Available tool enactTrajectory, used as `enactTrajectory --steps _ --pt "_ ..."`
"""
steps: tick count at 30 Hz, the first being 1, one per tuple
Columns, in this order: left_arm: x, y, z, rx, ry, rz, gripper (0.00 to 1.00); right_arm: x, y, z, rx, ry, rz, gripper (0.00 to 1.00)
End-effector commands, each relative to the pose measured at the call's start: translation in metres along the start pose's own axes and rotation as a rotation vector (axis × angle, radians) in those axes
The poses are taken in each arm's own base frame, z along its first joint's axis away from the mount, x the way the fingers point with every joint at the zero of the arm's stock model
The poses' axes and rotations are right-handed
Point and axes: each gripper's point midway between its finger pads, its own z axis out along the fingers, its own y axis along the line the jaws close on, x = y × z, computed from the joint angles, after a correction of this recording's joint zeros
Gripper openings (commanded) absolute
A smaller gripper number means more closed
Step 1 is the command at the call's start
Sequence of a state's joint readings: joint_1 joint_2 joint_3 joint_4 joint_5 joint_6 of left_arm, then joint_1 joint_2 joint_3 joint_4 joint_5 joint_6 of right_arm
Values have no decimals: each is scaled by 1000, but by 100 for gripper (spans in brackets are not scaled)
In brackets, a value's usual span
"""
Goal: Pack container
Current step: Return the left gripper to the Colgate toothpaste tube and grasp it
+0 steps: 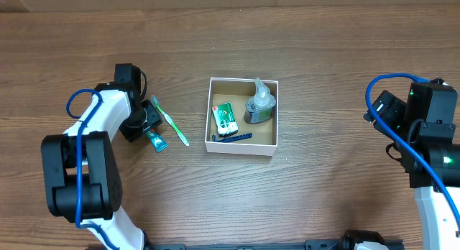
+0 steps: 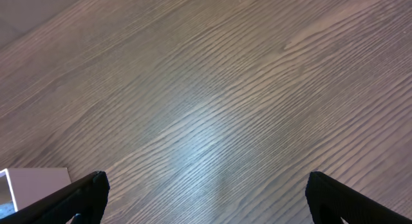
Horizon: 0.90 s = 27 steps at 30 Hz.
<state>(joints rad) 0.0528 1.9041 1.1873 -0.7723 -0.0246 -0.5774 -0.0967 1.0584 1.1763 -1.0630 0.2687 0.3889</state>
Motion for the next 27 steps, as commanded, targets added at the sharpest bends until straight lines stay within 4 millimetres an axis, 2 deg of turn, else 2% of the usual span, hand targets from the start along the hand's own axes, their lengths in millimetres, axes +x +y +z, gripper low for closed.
enactTrajectory --steps 1,8,14,19,21,23,26,27 --pt "-8 2 0 -9 -24 -12 54 -7 1 -6 -7 -26 12 100" --pt "-13 8 0 -44 -52 -13 59 -7 1 -6 -7 -26 13 100" --pt "-14 10 3 -53 -65 -13 53 -7 1 -6 -7 -27 12 100" --pt "-12 13 5 -67 -65 -8 43 -7 1 -6 -7 -26 12 100" --pt "-10 14 7 -69 -61 -2 48 -7 1 -6 -7 -27 12 100" --pt "-8 15 9 -70 -59 -2 49 -7 1 -6 -7 -26 12 100" --pt "-6 17 13 -71 -58 -1 48 -7 1 -6 -7 -26 12 100" --pt "-5 17 14 -72 -57 -1 45 -7 1 -6 -7 -26 12 100"
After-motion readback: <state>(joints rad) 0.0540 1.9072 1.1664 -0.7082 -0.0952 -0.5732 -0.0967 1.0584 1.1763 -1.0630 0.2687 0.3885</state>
